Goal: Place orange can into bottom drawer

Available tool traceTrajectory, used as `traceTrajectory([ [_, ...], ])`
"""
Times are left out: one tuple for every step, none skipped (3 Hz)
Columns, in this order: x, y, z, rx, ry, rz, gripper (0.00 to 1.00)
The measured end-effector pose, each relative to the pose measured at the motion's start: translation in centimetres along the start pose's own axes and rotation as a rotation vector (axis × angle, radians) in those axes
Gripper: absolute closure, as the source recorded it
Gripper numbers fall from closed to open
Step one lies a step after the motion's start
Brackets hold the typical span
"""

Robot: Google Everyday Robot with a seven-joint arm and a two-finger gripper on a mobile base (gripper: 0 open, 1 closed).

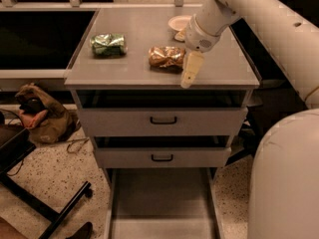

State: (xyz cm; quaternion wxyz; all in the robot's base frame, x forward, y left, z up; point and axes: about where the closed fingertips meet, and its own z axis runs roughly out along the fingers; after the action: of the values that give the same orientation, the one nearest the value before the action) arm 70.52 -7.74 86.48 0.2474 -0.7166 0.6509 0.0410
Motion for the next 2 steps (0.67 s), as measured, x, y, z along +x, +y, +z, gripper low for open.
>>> traceTrajectory([
  [0.5, -1.5, 0.3, 0.063, 0.014, -0.004, 0.0],
  [0.5, -3.2, 1.6, 0.112, 0.035, -0.029, 0.0],
])
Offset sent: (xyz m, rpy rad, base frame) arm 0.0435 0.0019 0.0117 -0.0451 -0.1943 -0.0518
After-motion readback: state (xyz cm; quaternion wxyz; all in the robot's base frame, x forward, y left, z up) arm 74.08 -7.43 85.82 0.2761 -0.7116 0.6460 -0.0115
